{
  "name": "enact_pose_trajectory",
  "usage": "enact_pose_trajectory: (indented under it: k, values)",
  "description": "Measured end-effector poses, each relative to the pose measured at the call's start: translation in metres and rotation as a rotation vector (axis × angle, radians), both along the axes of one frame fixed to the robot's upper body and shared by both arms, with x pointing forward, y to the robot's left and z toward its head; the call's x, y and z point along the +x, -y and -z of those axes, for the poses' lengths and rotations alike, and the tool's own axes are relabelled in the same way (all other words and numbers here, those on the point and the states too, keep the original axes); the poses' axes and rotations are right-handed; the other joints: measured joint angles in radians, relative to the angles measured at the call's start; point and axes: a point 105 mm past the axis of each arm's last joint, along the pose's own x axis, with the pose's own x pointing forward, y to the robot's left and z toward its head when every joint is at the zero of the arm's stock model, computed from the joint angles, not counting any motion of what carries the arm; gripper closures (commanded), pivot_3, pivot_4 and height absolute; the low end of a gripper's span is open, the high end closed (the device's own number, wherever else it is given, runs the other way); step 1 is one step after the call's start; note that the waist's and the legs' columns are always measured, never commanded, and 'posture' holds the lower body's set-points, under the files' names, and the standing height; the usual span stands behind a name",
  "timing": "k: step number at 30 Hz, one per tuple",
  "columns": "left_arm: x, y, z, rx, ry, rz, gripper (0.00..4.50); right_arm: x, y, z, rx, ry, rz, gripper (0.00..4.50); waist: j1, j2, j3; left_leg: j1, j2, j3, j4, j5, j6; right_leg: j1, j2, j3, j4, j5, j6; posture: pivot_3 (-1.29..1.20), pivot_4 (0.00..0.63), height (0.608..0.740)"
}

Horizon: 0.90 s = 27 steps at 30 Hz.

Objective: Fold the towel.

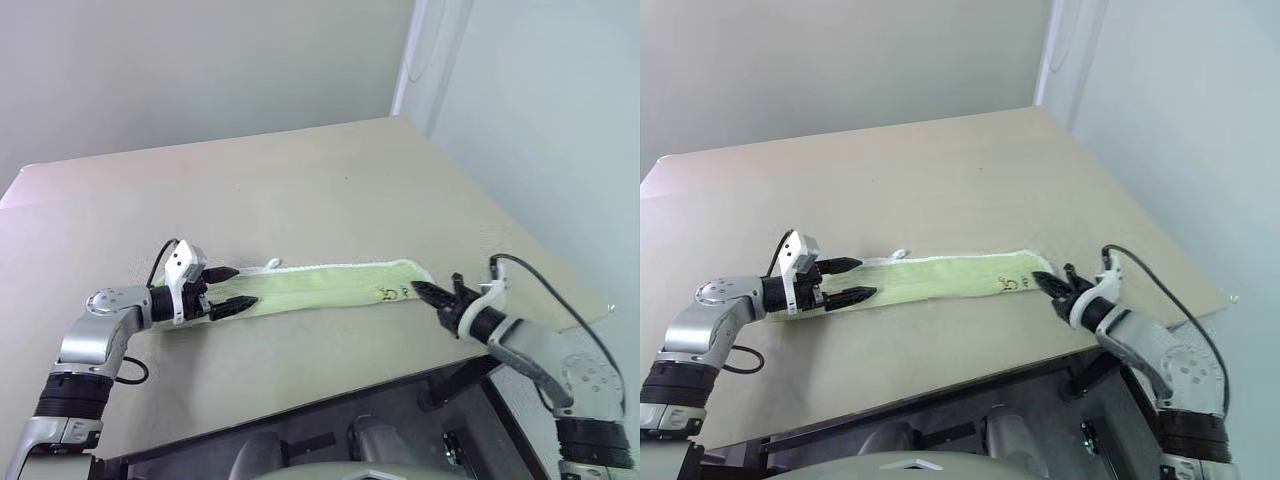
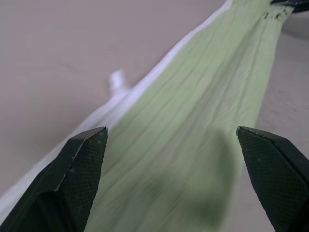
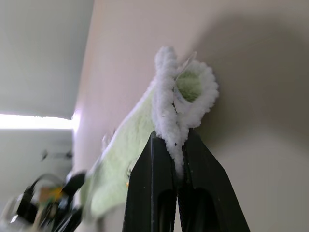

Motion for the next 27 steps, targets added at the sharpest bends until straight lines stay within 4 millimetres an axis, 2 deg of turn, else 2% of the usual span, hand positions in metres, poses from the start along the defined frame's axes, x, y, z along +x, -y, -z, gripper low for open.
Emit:
enact_pose_trajectory:
  k: [4,6,9,11,13,18,23,27]
  values:
    - [0.005,-0.001,-0.006,0.000,0.026,-0.010,0.00,0.003,0.042,-0.013,-0.099,0.023,0.071,4.46,-0.001,0.000,0.000,0.001,0.000,0.001,0.000,0.000,0.000,0.000,0.000,0.001,0.000,0.000,0.000,0.00,0.000,0.740]
    - [0.008,-0.001,-0.009,-0.001,0.034,-0.014,0.00,0.004,0.057,-0.023,-0.149,0.047,0.068,4.46,-0.001,0.000,0.000,0.001,0.000,0.001,0.000,0.000,0.000,0.000,0.000,0.001,0.001,0.000,0.000,0.00,0.000,0.740]
    - [0.011,-0.002,-0.010,0.000,0.039,-0.020,0.00,0.005,0.067,-0.036,-0.255,0.079,0.001,4.46,-0.003,0.001,0.000,0.002,0.000,0.002,0.000,0.000,0.000,0.001,0.001,0.002,0.001,0.000,0.000,0.00,0.000,0.740]
    - [0.013,-0.002,-0.010,0.002,0.041,-0.023,0.00,0.010,0.065,-0.049,-0.308,0.125,-0.047,4.46,-0.004,0.001,0.000,0.002,0.000,0.002,0.000,0.000,0.000,0.001,0.001,0.002,0.001,0.000,0.000,0.00,0.000,0.740]
    - [0.013,0.000,-0.010,-0.002,0.041,-0.023,0.00,0.014,0.053,-0.061,-0.357,0.192,-0.107,4.46,-0.003,0.001,0.000,0.002,0.000,0.002,0.000,0.000,0.000,0.000,0.002,0.002,0.001,0.000,0.000,0.00,0.000,0.740]
    - [0.014,0.000,-0.010,-0.001,0.043,-0.032,0.00,-0.004,-0.012,-0.080,-0.535,0.388,-0.444,4.46,0.000,0.000,0.000,0.000,0.000,0.002,0.000,0.000,0.000,-0.001,0.001,0.002,0.001,0.000,0.001,0.00,0.000,0.740]
    - [0.014,0.001,-0.011,0.004,0.049,-0.034,0.00,-0.022,-0.056,-0.063,-0.636,0.455,-0.702,4.46,0.001,-0.001,0.000,0.001,0.000,0.002,0.000,0.000,0.000,-0.001,0.000,0.002,0.001,0.000,0.001,0.00,0.000,0.740]
    - [0.013,0.003,-0.013,0.008,0.054,-0.032,0.00,-0.023,-0.087,-0.056,-0.616,0.523,-0.791,4.46,-0.003,-0.001,0.000,0.001,0.000,0.002,0.000,0.000,0.000,-0.001,0.001,0.002,0.001,0.000,0.001,0.00,0.000,0.740]
